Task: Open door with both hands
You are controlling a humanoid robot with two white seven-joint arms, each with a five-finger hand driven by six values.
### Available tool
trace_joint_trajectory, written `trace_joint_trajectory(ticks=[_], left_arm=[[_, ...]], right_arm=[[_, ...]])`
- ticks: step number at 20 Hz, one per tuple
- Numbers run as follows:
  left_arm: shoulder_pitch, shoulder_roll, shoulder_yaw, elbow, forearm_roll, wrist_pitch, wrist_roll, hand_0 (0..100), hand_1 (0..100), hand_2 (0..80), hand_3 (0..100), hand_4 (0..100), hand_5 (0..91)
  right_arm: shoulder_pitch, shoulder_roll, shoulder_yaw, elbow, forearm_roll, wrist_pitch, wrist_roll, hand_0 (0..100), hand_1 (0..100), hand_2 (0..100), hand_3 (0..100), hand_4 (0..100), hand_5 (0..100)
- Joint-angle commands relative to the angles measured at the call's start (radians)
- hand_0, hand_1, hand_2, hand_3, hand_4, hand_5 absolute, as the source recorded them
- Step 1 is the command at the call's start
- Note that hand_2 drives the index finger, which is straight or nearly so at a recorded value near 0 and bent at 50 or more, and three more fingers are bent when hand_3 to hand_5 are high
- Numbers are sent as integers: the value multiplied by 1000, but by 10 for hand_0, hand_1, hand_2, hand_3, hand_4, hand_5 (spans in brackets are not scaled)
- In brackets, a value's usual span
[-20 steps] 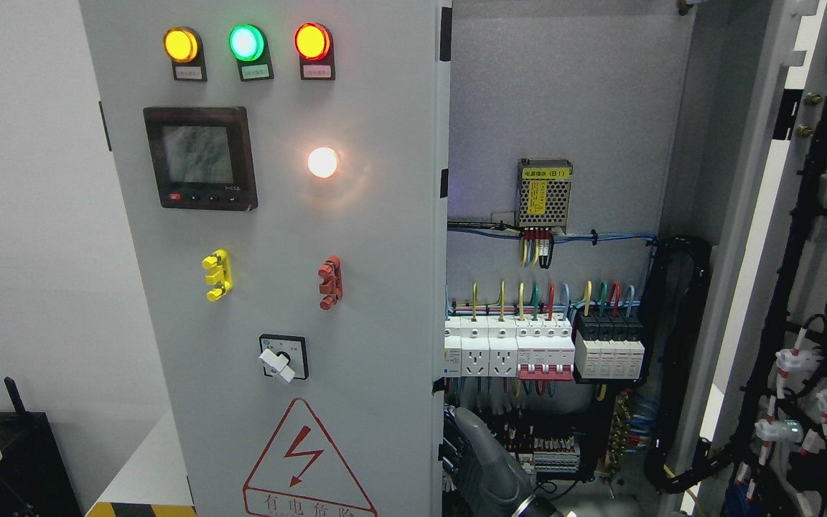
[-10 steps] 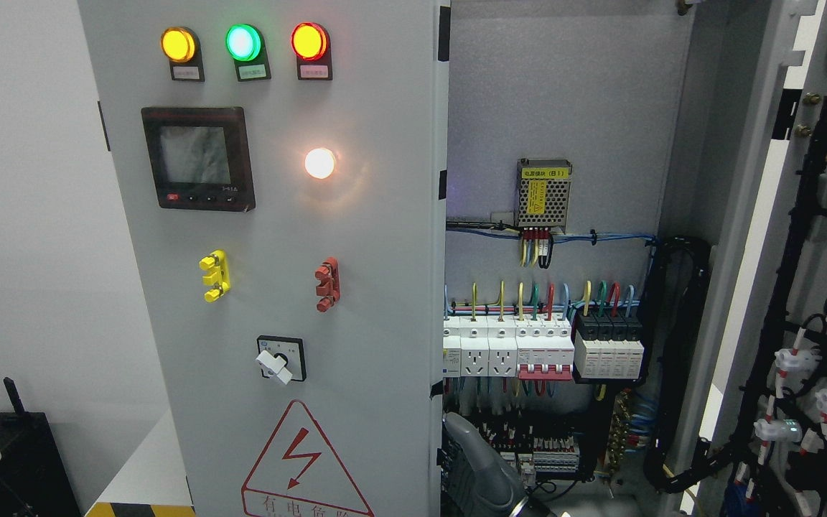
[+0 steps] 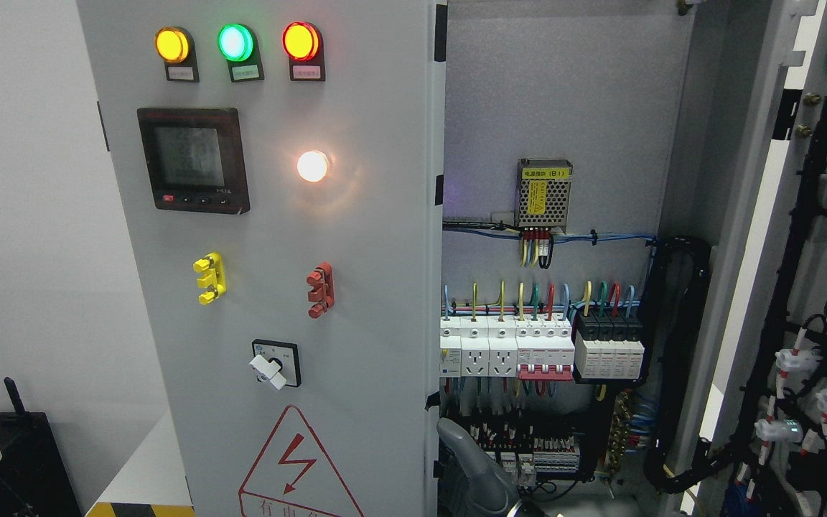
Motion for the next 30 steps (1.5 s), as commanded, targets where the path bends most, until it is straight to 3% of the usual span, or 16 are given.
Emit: trace_joint_trajectory(ticks=[1,7,10,30], left_arm=[[-15,0,0,0,0,0,0,0,0,0,0,0,0],[-15,0,0,0,0,0,0,0,0,0,0,0,0],[-15,0,0,0,0,0,0,0,0,0,0,0,0],[-15,0,0,0,0,0,0,0,0,0,0,0,0]], right_arm=[[9,30,25,-32,-22,0,18,383,0,0,0,0,0],[21,30,38,-56,-52,0,22,383,0,0,0,0,0],[29,30,38,-74,-53,0,49,383,0,0,0,0,0],[69,26,89,-141,-96,0,57,383,0,0,0,0,0]])
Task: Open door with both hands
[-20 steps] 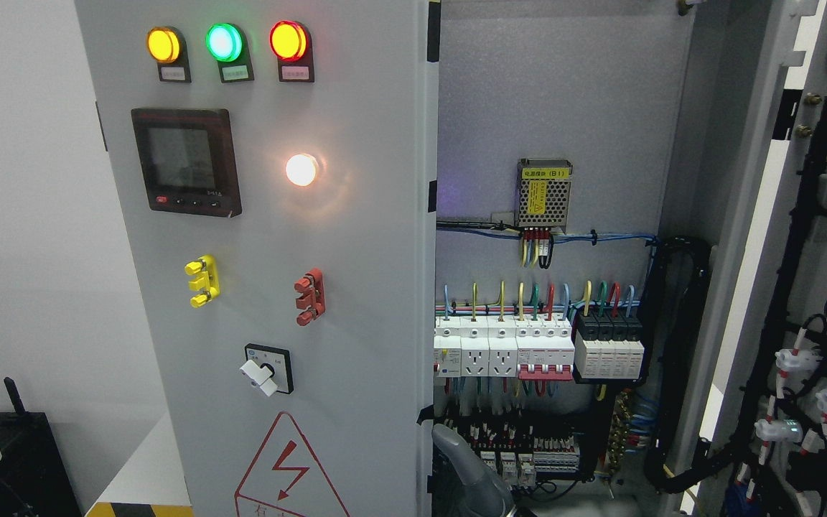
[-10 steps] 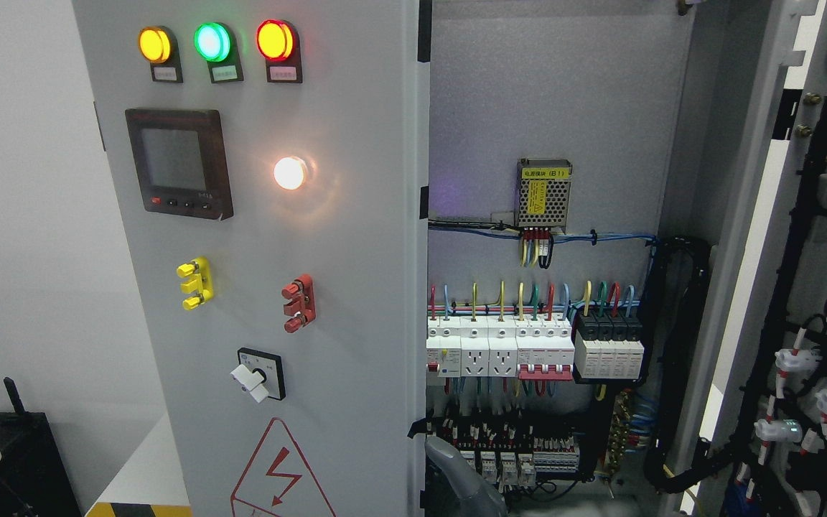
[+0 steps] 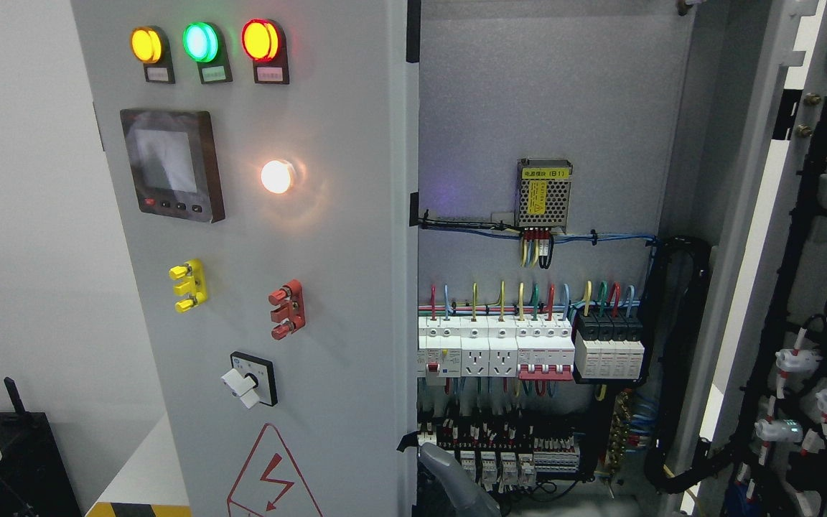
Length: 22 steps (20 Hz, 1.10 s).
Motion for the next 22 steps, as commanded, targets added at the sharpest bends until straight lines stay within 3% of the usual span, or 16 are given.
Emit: trace_joint_trajectory(ticks=[1,7,10,14,17,22], left_arm=[[-15,0,0,0,0,0,0,0,0,0,0,0,0],[-15,0,0,0,0,0,0,0,0,0,0,0,0],[-15,0,0,0,0,0,0,0,0,0,0,0,0],[-15,0,0,0,0,0,0,0,0,0,0,0,0],[-15,0,0,0,0,0,0,0,0,0,0,0,0],[-15,0,0,0,0,0,0,0,0,0,0,0,0]], right_arm=[[9,26,37,-35,-6,-1,0,383,0,0,0,0,0],[25,11,67,-49,-8,-1,1,383,0,0,0,0,0],[25,11,68,-51,-8,-1,33,383,0,0,0,0,0],[25,11,77,-55,-8,-1,40,383,0,0,0,0,0],[23,9,87,-57,-15,-1,67,383,0,0,0,0,0],[25,9,100,-67,-40,-1,73,383,0,0,0,0,0]])
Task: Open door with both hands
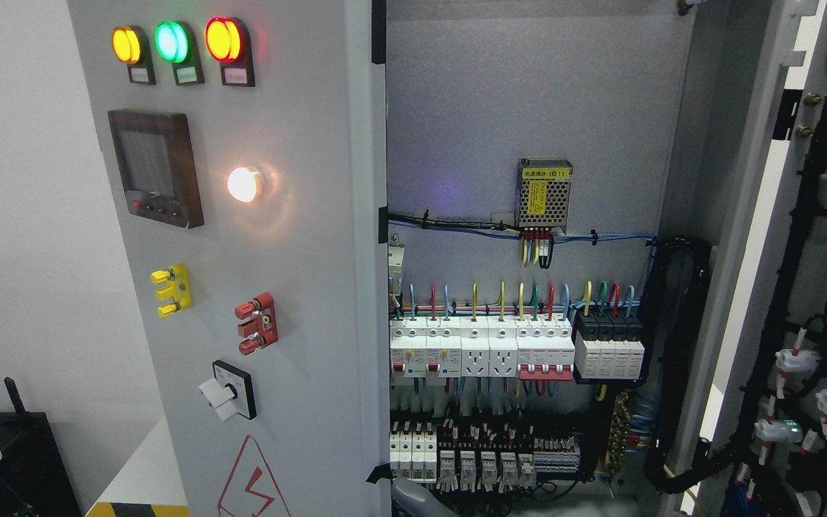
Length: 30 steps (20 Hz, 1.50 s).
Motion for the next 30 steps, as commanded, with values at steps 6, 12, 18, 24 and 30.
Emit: trace_joint_trajectory(ticks=[6,12,18,24,30], left_arm=[[-15,0,0,0,0,0,0,0,0,0,0,0,0],[-15,0,0,0,0,0,0,0,0,0,0,0,0],[-15,0,0,0,0,0,0,0,0,0,0,0,0],[-15,0,0,0,0,0,0,0,0,0,0,0,0],[-15,0,0,0,0,0,0,0,0,0,0,0,0]], right_arm=[[5,11,55,-40,-36,2,5,383,0,0,0,0,0],[9,11,91,-61,-40,4,5,383,0,0,0,0,0],[17,11,95,-72,-40,4,39,383,0,0,0,0,0],[25,11,120,-80,-40,12,39,383,0,0,0,0,0],[25,11,147,-78,-38,13,38,383,0,0,0,0,0]])
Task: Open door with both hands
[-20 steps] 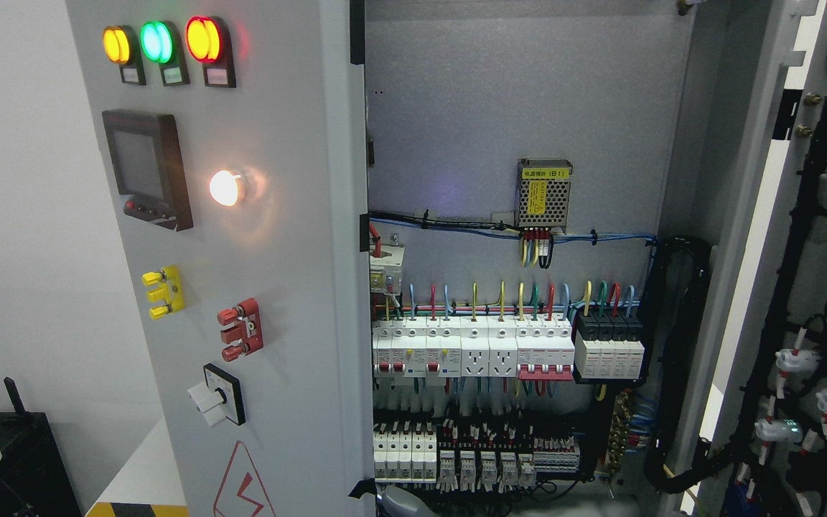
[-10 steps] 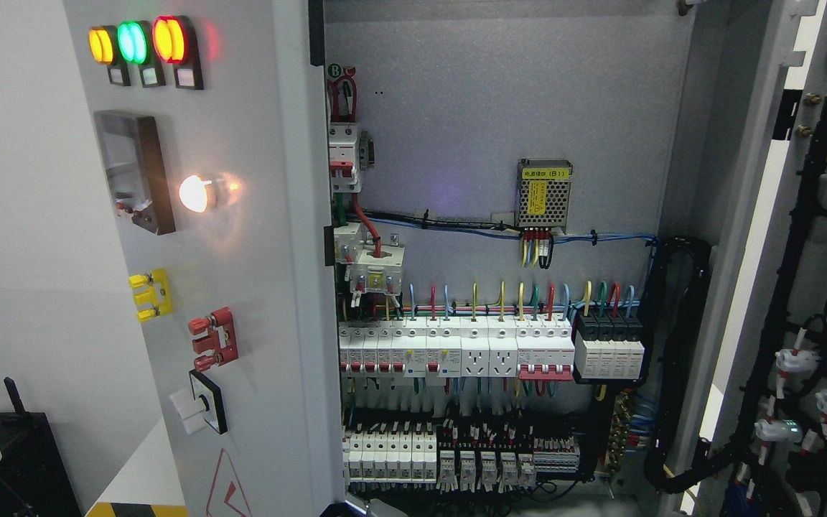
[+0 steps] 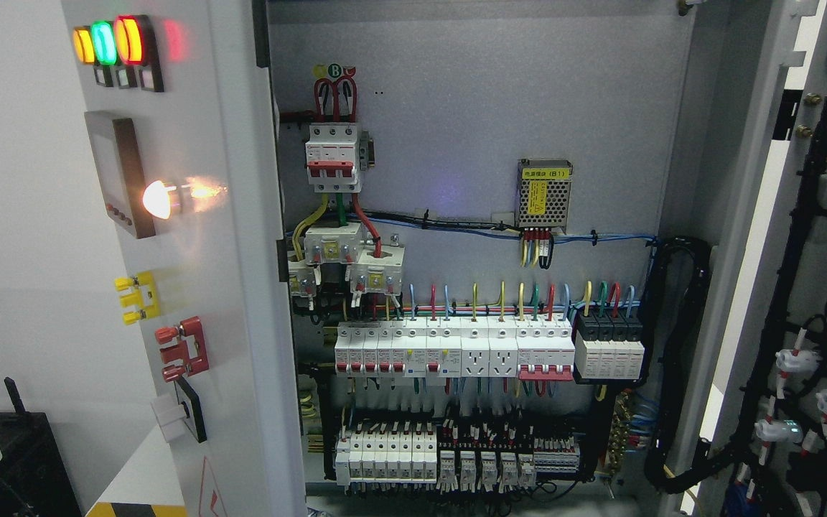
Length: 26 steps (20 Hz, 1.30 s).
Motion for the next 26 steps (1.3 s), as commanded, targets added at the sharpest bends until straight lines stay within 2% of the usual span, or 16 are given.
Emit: trace_joint_trajectory(ticks=[1,26], left_arm=[[-15,0,0,0,0,0,0,0,0,0,0,0,0],[-15,0,0,0,0,0,0,0,0,0,0,0,0]], right_arm=[[7,11,45,-11,0,1,-3,383,0,0,0,0,0],[-11,14,129,-5,13,1,-22,383,0,0,0,0,0]])
